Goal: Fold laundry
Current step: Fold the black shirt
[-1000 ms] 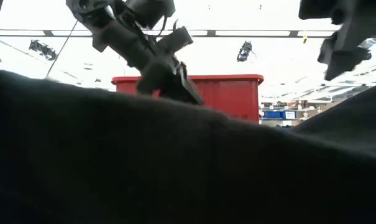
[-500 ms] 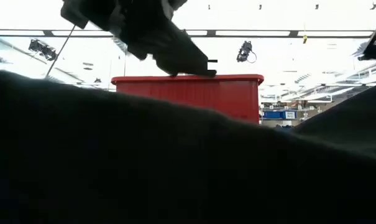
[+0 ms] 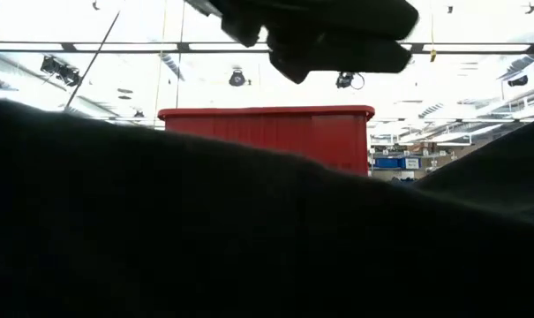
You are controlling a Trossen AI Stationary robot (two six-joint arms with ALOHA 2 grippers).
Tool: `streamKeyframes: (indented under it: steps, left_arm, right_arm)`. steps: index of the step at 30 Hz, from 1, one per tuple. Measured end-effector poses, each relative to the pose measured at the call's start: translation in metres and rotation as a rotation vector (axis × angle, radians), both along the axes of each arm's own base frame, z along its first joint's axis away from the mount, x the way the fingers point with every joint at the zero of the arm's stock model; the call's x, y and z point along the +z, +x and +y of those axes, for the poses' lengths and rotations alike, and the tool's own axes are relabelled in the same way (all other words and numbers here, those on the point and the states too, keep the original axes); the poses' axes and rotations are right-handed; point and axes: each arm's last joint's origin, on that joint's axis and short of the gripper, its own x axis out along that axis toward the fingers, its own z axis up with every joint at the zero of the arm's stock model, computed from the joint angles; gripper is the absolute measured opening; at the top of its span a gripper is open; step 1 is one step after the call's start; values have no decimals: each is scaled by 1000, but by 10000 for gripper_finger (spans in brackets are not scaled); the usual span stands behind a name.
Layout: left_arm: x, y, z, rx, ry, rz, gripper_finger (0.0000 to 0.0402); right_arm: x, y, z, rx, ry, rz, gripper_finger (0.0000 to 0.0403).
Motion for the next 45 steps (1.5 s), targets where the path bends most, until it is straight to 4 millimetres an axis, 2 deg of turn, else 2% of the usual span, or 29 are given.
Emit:
streamKeyframes:
  steps: [5, 10, 13, 20, 24, 28, 29, 32, 35, 37, 41, 45]
  left_arm:
    - [6, 8, 2, 65, -24, 62, 195]
    - [6, 6, -2, 64, -36, 75, 195]
    - [7, 4, -6, 58, -43, 76, 195]
    - [6, 2, -7, 85, -72, 99, 195]
    - [4, -2, -12, 77, -63, 122, 195]
    - [9, -14, -36, -18, 48, 47, 195]
    - [7, -20, -43, -27, 85, 19, 195]
    - [-12, -39, -55, -25, 164, -13, 195]
    - [-34, -58, -46, 41, 204, 39, 195]
    - [-32, -67, -39, 87, 153, 48, 195]
    - [-25, -87, -36, 67, 27, 99, 195]
    - [-30, -92, -37, 84, -6, 142, 195]
  right_arm:
    - [-9, 1, 19, -20, -46, 86, 180]
    - [-11, -1, 30, -69, -147, 141, 166]
    - [-12, 1, 34, -81, -150, 129, 165]
    - [-22, 1, 30, -113, -147, 136, 157]
    - [-29, 0, 27, -132, -160, 135, 111]
    - [-30, 1, 25, -149, -180, 101, 23]
    - [-30, 1, 25, -158, -190, 82, 13]
    - [-27, 3, 26, -186, -204, 8, 19]
    - [-25, 5, 28, -161, -218, -44, 18]
    - [-18, 4, 27, -144, -213, -59, 9]
    - [4, 5, 21, -146, -203, -127, 11]
    - [24, 13, 15, -134, -219, -252, 10]
